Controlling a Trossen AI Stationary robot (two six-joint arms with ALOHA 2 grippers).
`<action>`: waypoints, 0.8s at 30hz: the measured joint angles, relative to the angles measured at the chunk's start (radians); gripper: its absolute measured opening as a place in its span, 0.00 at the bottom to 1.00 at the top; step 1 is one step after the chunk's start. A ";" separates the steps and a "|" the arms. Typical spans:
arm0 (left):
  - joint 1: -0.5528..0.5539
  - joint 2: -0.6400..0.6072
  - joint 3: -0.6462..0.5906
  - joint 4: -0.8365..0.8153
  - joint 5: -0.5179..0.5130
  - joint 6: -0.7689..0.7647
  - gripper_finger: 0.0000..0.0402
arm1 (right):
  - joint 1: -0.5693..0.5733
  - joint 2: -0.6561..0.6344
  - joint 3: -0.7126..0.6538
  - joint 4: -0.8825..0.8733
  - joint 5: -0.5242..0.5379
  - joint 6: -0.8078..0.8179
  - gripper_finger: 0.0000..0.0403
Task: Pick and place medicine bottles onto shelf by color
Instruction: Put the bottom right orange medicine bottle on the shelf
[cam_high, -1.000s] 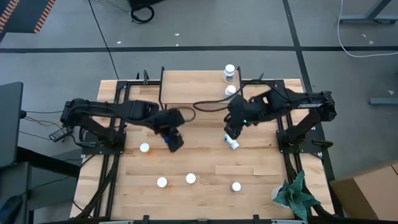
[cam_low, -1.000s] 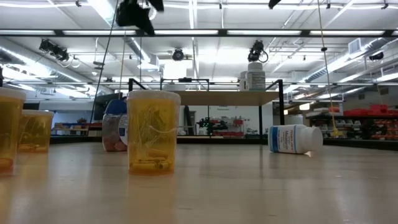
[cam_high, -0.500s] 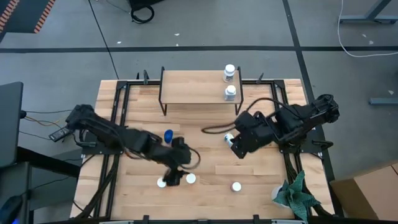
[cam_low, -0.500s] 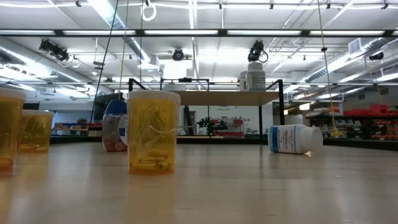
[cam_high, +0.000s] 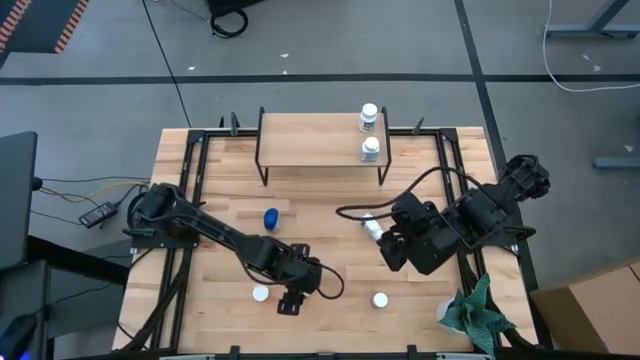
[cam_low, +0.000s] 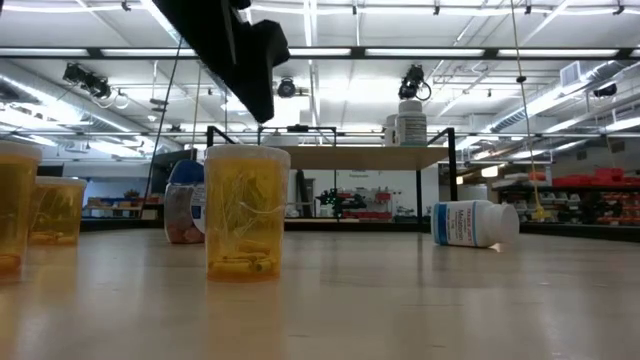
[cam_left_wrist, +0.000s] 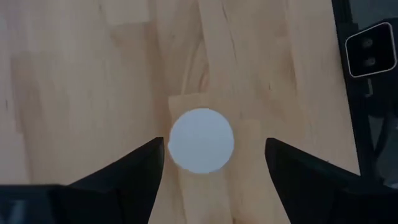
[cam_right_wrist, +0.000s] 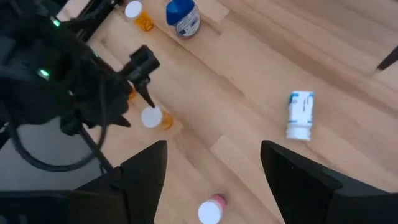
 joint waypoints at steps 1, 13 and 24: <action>0.001 0.007 0.000 0.007 0.001 0.001 0.72 | 0.007 0.000 0.000 0.000 0.003 0.012 0.66; 0.001 0.053 0.000 -0.006 -0.029 0.004 0.86 | 0.017 0.000 0.000 0.004 0.011 0.075 0.66; -0.001 0.112 0.000 0.014 -0.027 0.034 0.86 | 0.017 0.000 0.000 0.004 0.045 0.077 0.66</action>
